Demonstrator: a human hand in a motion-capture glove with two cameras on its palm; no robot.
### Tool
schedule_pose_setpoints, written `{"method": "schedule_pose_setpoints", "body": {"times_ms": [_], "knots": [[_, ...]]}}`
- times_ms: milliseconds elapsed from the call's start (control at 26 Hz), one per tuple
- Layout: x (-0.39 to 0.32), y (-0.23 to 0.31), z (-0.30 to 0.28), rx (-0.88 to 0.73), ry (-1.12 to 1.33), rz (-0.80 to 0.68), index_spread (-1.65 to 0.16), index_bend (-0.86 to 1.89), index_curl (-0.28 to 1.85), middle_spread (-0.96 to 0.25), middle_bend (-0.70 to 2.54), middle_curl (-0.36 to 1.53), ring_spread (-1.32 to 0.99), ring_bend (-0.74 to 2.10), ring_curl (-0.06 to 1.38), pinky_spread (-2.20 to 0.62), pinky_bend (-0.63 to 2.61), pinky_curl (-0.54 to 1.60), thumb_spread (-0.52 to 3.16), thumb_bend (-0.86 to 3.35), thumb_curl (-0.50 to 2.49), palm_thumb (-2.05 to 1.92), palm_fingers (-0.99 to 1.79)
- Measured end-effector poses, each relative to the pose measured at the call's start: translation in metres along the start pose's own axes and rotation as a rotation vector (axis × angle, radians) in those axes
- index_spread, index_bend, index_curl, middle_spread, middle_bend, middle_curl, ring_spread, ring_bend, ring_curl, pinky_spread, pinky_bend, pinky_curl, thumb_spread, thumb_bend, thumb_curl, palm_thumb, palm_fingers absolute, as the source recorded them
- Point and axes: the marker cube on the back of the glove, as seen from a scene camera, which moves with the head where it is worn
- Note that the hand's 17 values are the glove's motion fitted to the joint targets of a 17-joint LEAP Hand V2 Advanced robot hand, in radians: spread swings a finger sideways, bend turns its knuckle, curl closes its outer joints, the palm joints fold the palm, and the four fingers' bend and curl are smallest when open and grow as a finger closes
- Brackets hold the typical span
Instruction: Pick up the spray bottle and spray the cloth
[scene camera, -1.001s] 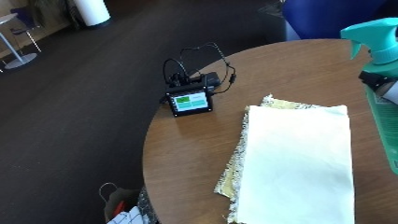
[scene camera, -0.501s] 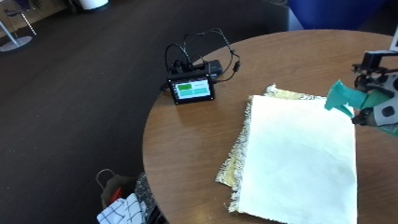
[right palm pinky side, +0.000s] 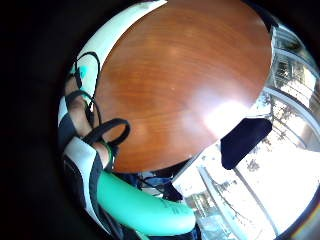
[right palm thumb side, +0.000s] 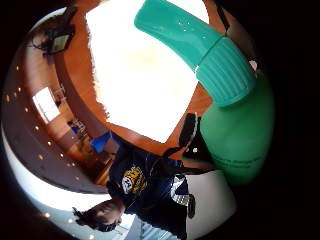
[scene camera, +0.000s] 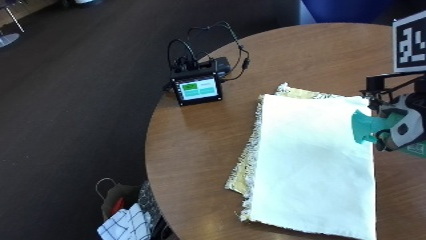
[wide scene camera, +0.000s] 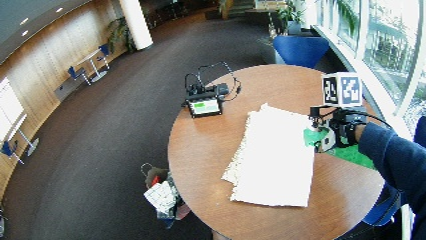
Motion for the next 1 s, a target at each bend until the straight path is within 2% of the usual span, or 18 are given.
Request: {"method": "schedule_pose_setpoints", "body": {"times_ms": [270,424,539,693,770,847,1001], "knots": [[-0.008,0.0,0.001,0.013,0.005,-0.025,-0.25,0.09,0.19,-0.19,0.48,0.53,-0.22,0.8,0.45,-0.3,0.73,0.42,0.76,-0.03,0.6,0.84,1.23],[-0.02,0.006,0.001,0.109,-0.096,-0.114,-0.25,0.09,0.2,-0.18,0.48,0.54,-0.22,0.8,0.45,-0.3,0.72,0.42,0.75,-0.03,0.6,0.84,1.23],[-0.038,0.019,-0.008,0.289,-0.285,-0.249,-0.25,0.09,0.2,-0.18,0.48,0.54,-0.22,0.81,0.45,-0.3,0.72,0.42,0.76,-0.03,0.61,0.84,1.22],[-0.067,0.046,-0.029,0.674,-0.684,-0.525,-0.25,0.09,0.2,-0.18,0.48,0.54,-0.21,0.81,0.45,-0.29,0.7,0.41,0.76,-0.03,0.61,0.84,1.22],[-0.075,0.06,-0.029,0.834,-0.883,-0.611,-0.25,0.09,0.2,-0.18,0.47,0.54,-0.21,0.8,0.45,-0.29,0.7,0.41,0.75,-0.03,0.61,0.84,1.22],[-0.083,0.067,-0.025,0.927,-1.0,-0.662,-0.25,0.09,0.21,-0.18,0.47,0.54,-0.21,0.8,0.45,-0.29,0.7,0.41,0.75,-0.03,0.62,0.84,1.22],[-0.117,0.061,-0.021,0.98,-1.055,-0.736,-0.25,0.09,0.21,-0.17,0.47,0.54,-0.21,0.81,0.45,-0.29,0.69,0.4,0.75,-0.03,0.62,0.83,1.22]]}}
